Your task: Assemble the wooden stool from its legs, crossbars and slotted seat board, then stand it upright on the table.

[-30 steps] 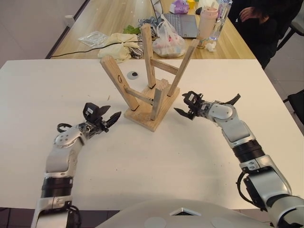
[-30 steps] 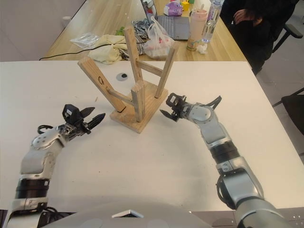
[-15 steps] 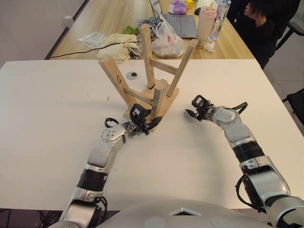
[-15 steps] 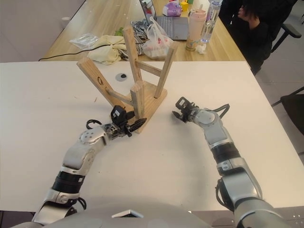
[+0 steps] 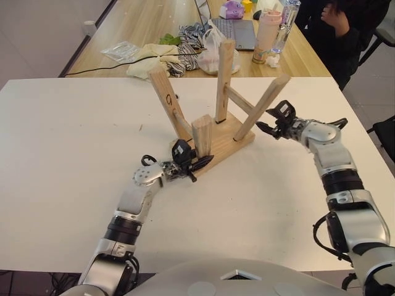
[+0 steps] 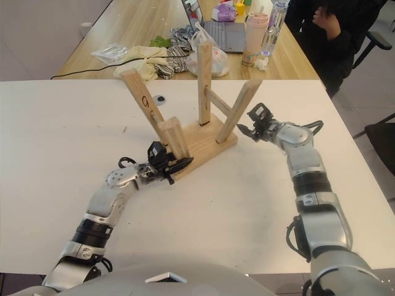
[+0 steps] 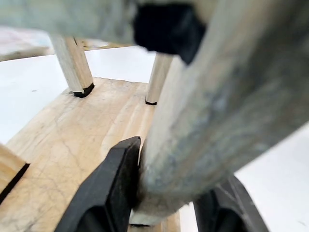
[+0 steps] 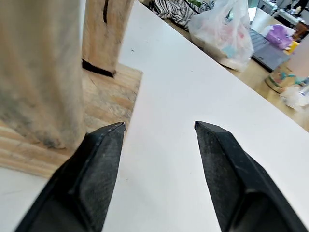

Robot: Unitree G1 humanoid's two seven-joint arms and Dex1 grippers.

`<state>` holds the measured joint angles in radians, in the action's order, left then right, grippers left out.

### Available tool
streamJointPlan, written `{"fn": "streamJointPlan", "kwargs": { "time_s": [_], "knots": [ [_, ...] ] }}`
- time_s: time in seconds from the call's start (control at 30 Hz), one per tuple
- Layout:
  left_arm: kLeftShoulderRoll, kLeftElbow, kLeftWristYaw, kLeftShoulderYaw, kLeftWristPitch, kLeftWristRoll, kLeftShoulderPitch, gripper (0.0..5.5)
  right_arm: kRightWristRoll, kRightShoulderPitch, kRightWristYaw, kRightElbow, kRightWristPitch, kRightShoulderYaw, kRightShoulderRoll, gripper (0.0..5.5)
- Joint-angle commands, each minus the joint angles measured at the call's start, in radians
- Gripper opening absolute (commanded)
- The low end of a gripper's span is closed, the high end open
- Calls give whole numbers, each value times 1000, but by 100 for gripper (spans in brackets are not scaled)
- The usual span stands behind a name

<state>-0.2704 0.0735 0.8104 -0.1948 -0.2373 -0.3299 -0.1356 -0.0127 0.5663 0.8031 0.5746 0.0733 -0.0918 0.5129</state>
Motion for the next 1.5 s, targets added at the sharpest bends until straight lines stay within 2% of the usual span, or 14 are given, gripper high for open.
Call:
{"fn": "streamJointPlan", "kwargs": {
  "time_s": [0.03, 0.17, 0.27, 0.4, 0.53, 0.67, 0.9, 1.1, 1.23, 1.37, 1.5],
  "knots": [
    [-96, 22, 200, 42, -163, -151, 58, 144, -121, -65, 335, -167, 100, -34, 115, 263],
    [-207, 19, 362, 106, -304, -289, 31, 144, -218, -118, 525, -299, 237, -56, 170, 263],
    [-266, 15, 450, 145, -431, -396, -4, 143, -296, -119, 556, -358, 381, -54, 140, 263],
    [-278, 15, 476, 161, -518, -452, -30, 136, -361, -125, 509, -356, 529, -59, 71, 263],
    [-281, 27, 481, 159, -526, -444, -39, 124, -457, -162, 575, -416, 711, -59, 107, 263],
    [-295, 33, 489, 148, -522, -429, -46, 117, -486, -119, 565, -322, 784, -16, 128, 325],
    [-297, 45, 485, 133, -488, -408, -46, 107, -427, -99, 652, -120, 733, -21, 239, 326],
    [-307, 71, 492, 126, -484, -398, -57, 104, -657, -93, 735, -287, 997, 72, 230, 326],
    [-307, 93, 498, 115, -476, -388, -78, 102, -634, -149, 664, -426, 988, -3, 206, 326],
    [-298, 88, 492, 116, -480, -395, -83, 101, -541, -233, 627, -516, 919, -145, 231, 267],
    [-279, 77, 456, 152, -553, -452, -82, 101, -587, -183, 595, -475, 1053, -158, 204, 203]
  ]
}}
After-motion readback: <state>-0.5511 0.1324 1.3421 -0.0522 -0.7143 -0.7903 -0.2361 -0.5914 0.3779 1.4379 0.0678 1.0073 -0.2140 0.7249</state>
